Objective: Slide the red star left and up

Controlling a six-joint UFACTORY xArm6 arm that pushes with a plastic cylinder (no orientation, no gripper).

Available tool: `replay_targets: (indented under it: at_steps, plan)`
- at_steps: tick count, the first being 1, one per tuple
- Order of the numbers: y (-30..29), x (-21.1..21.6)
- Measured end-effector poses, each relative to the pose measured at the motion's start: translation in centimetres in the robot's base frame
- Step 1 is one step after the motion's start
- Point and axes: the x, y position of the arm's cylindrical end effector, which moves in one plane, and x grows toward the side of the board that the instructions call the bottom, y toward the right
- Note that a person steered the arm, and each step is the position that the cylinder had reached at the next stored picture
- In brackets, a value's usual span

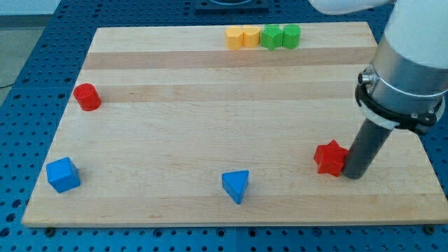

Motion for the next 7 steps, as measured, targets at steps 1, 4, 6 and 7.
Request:
replay_targets:
  at_steps: [1,4,6,7]
  plan:
    - [0.0,0.5]
    - [-0.7,1.1]
    - [-6.4,-1.8]
    - [-6.4,-5.2]
